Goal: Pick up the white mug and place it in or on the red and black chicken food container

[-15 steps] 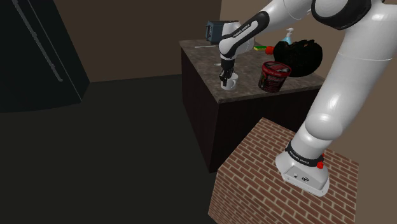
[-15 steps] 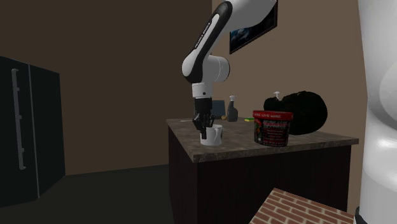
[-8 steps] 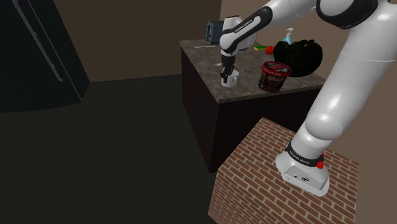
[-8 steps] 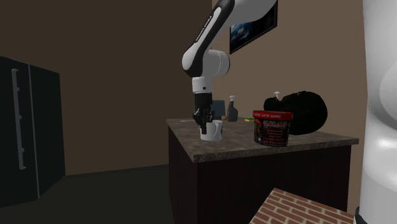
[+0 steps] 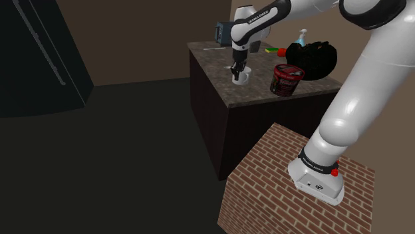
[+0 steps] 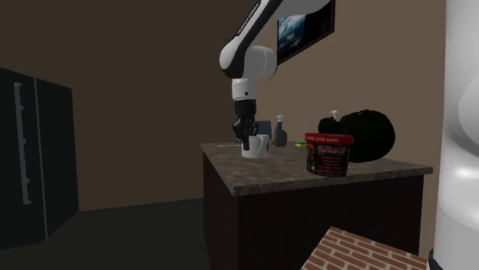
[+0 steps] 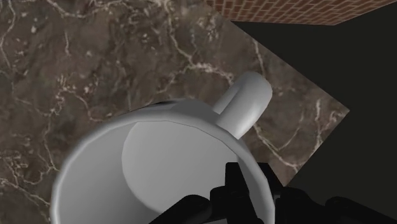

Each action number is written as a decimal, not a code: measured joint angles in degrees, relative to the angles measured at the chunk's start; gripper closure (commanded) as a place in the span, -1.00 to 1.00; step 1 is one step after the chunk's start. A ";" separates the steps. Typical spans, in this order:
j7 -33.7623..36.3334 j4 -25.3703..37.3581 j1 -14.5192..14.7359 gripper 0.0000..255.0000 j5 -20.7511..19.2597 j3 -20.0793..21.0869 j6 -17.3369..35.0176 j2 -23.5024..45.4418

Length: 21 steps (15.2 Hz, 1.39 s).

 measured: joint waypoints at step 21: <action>-0.04 11.02 0.32 1.00 -0.49 0.33 -15.61 -4.65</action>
